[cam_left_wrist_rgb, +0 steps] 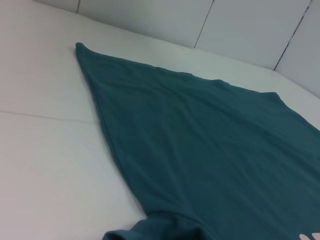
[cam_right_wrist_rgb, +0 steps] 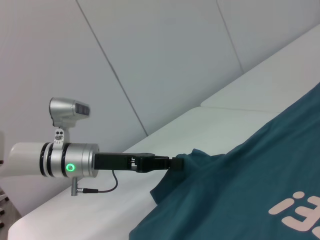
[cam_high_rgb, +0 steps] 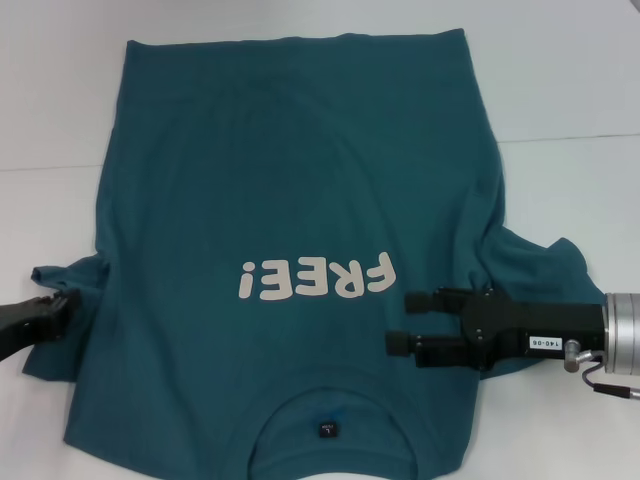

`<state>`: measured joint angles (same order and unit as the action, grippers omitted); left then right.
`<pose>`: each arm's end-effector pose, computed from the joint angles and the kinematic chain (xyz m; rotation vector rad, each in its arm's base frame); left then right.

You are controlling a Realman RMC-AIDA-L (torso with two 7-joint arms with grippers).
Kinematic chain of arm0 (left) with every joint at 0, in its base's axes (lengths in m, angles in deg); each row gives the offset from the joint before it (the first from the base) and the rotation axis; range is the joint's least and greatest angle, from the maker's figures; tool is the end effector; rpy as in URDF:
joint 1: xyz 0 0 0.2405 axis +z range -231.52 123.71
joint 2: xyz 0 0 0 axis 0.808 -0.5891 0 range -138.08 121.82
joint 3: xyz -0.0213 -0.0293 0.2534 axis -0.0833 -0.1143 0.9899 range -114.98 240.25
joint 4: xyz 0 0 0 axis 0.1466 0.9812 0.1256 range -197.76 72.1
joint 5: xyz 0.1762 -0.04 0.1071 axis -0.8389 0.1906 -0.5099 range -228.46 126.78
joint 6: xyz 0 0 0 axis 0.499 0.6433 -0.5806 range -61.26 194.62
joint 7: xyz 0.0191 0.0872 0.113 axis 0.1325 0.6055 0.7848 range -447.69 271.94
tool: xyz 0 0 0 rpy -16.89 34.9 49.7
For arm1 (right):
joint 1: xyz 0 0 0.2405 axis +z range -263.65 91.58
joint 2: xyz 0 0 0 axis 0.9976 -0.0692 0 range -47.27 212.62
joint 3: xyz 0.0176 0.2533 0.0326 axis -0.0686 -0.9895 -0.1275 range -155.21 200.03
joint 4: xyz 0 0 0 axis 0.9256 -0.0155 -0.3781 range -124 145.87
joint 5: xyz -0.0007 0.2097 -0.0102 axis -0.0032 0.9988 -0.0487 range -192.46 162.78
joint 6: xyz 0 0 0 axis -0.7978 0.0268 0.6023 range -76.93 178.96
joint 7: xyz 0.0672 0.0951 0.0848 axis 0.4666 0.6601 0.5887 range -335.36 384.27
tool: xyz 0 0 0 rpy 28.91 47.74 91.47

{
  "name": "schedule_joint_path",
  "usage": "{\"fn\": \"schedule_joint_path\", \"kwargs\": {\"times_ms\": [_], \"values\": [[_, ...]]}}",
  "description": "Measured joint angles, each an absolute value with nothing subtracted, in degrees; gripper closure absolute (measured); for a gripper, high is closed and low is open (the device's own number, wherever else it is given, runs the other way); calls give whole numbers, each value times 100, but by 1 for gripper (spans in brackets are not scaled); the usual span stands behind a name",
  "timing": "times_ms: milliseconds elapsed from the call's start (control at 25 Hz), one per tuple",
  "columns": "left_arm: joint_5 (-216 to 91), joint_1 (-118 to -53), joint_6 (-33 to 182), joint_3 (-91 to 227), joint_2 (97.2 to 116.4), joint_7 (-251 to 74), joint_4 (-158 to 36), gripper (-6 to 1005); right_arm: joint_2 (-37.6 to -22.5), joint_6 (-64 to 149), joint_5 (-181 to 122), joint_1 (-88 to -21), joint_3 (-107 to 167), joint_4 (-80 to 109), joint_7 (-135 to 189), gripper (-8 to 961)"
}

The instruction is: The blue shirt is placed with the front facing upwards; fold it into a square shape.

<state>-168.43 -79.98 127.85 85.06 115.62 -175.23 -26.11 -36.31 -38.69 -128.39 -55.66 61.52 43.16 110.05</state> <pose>-0.3532 0.3389 0.0113 -2.0013 -1.1469 -0.5570 0.2646 0.3204 -0.0145 -2.7114 0.8925 0.8038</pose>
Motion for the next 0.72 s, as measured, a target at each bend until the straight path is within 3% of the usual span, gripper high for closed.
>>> {"fn": "schedule_joint_path", "kwargs": {"times_ms": [120,720], "values": [[-16843,-8011,12753,8503,11562,-17523,-2620,961,-3631,-3860,-12820,-5582,6149,4307,11003,38],[-16883,-7944,12713,8470,11410,-17731,-2193,968,-3676,-3765,-12724,-5536,6108,4136,11027,37]]}}
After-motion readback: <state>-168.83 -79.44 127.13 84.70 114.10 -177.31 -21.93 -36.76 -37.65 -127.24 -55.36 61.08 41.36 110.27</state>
